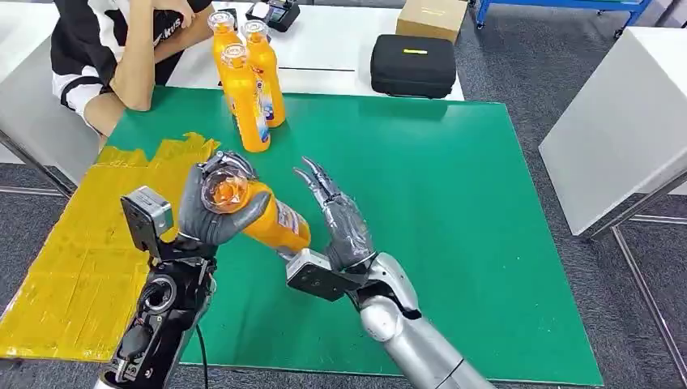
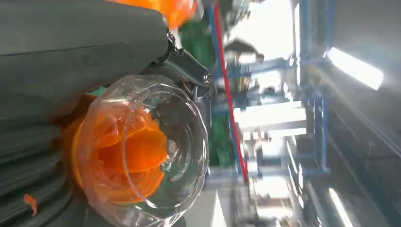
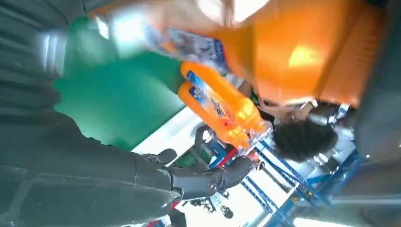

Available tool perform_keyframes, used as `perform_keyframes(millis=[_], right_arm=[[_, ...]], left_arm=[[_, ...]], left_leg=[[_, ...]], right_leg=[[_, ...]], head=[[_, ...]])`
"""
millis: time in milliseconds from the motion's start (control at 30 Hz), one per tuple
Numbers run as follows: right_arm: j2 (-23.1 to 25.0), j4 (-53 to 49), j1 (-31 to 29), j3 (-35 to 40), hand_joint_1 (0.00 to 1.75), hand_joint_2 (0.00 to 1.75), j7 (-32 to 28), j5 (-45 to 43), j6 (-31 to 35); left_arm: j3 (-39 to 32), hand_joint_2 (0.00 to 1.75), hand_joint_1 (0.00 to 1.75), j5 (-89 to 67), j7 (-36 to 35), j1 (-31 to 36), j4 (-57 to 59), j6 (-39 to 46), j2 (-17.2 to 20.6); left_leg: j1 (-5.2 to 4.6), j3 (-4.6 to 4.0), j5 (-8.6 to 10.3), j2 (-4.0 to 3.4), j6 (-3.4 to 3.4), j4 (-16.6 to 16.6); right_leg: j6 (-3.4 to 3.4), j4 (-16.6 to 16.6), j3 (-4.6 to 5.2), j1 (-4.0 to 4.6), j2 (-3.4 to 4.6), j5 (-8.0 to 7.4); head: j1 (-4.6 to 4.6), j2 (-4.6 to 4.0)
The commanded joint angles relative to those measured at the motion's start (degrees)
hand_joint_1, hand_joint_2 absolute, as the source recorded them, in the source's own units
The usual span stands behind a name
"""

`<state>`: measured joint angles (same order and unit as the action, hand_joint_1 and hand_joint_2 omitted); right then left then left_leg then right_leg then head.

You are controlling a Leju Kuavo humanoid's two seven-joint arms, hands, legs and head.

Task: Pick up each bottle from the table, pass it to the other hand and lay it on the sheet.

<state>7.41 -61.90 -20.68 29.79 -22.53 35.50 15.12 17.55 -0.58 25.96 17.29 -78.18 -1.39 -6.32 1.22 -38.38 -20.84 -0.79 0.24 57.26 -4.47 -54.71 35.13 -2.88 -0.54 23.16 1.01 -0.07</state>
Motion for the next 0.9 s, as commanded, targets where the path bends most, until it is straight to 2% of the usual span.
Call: perform_keyframes(millis=[33,367,467,533,600,733,900], right_arm=[[0.05,0.53,-1.57,-2.63,0.0,1.75,-1.57,-0.85,1.05],[0.31,-0.51,-2.27,-2.51,0.0,1.75,-1.9,-1.51,0.84],[0.31,-0.51,-2.27,-2.51,0.0,1.75,-1.9,-1.51,0.84],[0.31,-0.51,-2.27,-2.51,0.0,1.75,-1.9,-1.51,0.84],[0.31,-0.51,-2.27,-2.51,0.0,1.75,-1.9,-1.51,0.84],[0.31,-1.7,-2.36,-2.1,0.0,1.75,-1.93,-1.6,0.6],[-0.35,-4.0,-2.06,-1.99,0.0,1.75,-1.83,-1.68,1.2]], left_arm=[[0.35,1.75,1.75,-15.67,1.1,4.39,5.45,14.76,1.93],[0.73,1.75,1.75,-35.04,-2.13,5.42,6.51,30.19,2.56],[0.73,1.75,1.75,-35.04,-2.13,5.42,6.51,30.19,2.56],[0.73,1.75,1.75,-35.04,-2.13,5.42,6.51,30.19,2.56],[0.73,1.75,1.75,-35.04,-2.13,5.42,6.51,30.19,2.56],[1.95,1.75,1.75,-55.01,-9.49,6.32,8.68,38.47,3.15],[2.98,1.75,1.75,-69.38,-17.88,8.16,13.57,36.81,3.04]], left_leg=[[0.03,0.3,-0.13,0.08,0.02,0.01],[0.02,0.13,-0.06,0.03,0.01,0.0],[0.05,0.46,-0.25,0.07,0.02,0.1],[0.02,0.17,-0.07,0.05,0.01,0.0],[0.02,0.25,-0.12,0.05,0.02,0.03],[0.04,0.42,-0.23,0.07,0.02,0.09],[0.02,0.32,-0.14,0.13,0.02,0.03]], right_leg=[[0.32,-0.02,-0.29,0.06,-0.02,0.13],[0.21,-0.01,-0.14,0.04,0.01,0.05],[0.47,-0.12,-0.46,0.09,0.03,0.24],[0.25,-0.02,-0.18,0.04,0.01,0.07],[0.3,-0.04,-0.25,0.05,0.01,0.11],[0.43,-0.09,-0.42,0.08,0.02,0.21],[0.34,-0.05,-0.34,0.05,-0.05,0.16]], head=[[0.0,0.0],[0.02,0.0],[0.02,0.0],[0.0,0.0],[0.0,0.0],[0.02,0.0],[0.0,0.0]])
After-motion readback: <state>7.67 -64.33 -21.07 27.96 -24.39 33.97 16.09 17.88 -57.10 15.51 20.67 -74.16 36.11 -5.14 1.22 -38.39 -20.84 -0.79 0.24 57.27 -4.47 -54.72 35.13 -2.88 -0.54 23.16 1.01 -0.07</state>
